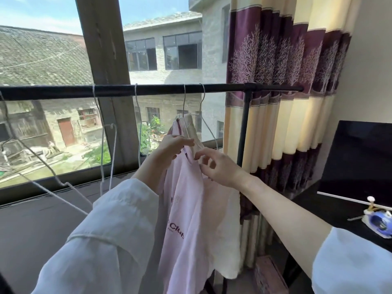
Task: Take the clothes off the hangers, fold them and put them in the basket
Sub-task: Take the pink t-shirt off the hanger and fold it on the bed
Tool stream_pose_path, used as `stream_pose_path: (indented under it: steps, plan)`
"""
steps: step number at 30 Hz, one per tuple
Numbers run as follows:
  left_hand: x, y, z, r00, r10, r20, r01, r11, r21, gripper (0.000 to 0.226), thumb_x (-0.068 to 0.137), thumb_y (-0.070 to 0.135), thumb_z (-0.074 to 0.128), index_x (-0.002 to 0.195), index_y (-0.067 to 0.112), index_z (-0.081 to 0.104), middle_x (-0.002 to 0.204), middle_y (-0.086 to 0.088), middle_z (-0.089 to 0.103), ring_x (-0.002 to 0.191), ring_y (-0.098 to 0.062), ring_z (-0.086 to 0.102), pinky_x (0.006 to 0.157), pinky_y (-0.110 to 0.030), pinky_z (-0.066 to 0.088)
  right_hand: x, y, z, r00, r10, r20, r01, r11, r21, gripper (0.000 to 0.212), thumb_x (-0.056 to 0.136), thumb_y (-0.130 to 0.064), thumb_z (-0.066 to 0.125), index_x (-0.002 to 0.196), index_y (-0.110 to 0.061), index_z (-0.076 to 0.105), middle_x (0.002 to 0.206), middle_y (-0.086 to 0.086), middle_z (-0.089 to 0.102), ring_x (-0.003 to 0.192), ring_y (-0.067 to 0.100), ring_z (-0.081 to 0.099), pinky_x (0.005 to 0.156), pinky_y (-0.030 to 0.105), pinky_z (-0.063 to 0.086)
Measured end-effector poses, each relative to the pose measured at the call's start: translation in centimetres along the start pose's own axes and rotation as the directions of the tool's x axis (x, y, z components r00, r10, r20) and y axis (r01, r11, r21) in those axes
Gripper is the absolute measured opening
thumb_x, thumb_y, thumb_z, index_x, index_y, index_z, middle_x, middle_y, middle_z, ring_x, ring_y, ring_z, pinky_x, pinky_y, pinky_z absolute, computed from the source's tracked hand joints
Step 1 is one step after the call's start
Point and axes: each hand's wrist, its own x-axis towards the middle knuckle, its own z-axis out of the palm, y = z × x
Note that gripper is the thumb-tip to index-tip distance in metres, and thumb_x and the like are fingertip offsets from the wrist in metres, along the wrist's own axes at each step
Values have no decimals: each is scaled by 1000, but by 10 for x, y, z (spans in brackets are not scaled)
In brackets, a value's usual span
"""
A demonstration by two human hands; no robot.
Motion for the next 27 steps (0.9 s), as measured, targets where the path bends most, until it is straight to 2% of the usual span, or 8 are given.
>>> stream_pose_path:
  steps: [4,7,10,13,16,18,22,27]
  plan:
    - [3,-3,-1,1000,5,25,-5,1000,-3,9,82,26,69,77,18,70,84,-2,55,79,-17,42,62,-26,31,2,-4,2,984,-162,-70,137,952,-275,15,94,-20,46,100,-10,56,92,0,58,75,19,55,69,34,43]
    - [5,-3,-1,1000,7,27,-7,1000,-17,5,81,22,70,77,19,70,89,-2,59,84,-16,47,61,-26,33,1,-5,7,974,-193,-117,149,939,-310,28,93,-27,37,98,-6,55,96,7,60,81,30,57,70,40,45]
    - [6,-1,0,1000,24,8,-24,1000,-7,14,83,18,68,94,11,71,89,-4,59,82,-15,47,61,-24,32,2,-1,8,969,-187,-159,127,937,-324,19,95,-20,42,96,-5,54,94,8,61,80,34,58,68,40,45]
    - [7,-3,1,999,44,17,-44,999,-26,19,85,18,66,101,7,70,79,1,57,71,-11,43,58,-22,31,-1,9,7,958,-196,-211,112,928,-355,16,96,-16,44,95,-4,54,94,6,62,77,32,58,62,36,41]
    - [10,-7,1,999,37,24,-36,999,-37,14,86,23,65,95,14,70,94,-4,61,83,-16,45,61,-25,32,-3,12,6,935,-237,-262,158,944,-289,8,92,-13,50,90,-7,54,102,-1,62,71,17,53,58,31,39]
    - [11,-7,2,998,22,59,-20,999,-25,11,87,25,64,92,17,69,91,1,61,84,-17,45,63,-25,33,-1,7,7,936,-269,-229,211,946,-248,3,88,-10,51,86,-8,52,104,-3,62,75,13,53,60,32,43]
    - [13,-8,3,993,9,115,-6,1000,-30,16,87,27,63,96,16,69,79,5,57,78,-15,42,63,-26,31,3,2,3,964,-199,-177,167,969,-182,3,85,-14,43,83,-13,44,92,5,64,75,27,58,67,45,48]
    - [11,-5,4,993,66,99,-66,998,-3,15,89,25,62,95,13,69,80,2,59,76,-12,44,63,-22,33,-1,13,-1,995,-29,-98,12,985,-169,13,93,-9,43,85,-19,43,78,-3,55,81,25,52,72,37,41]
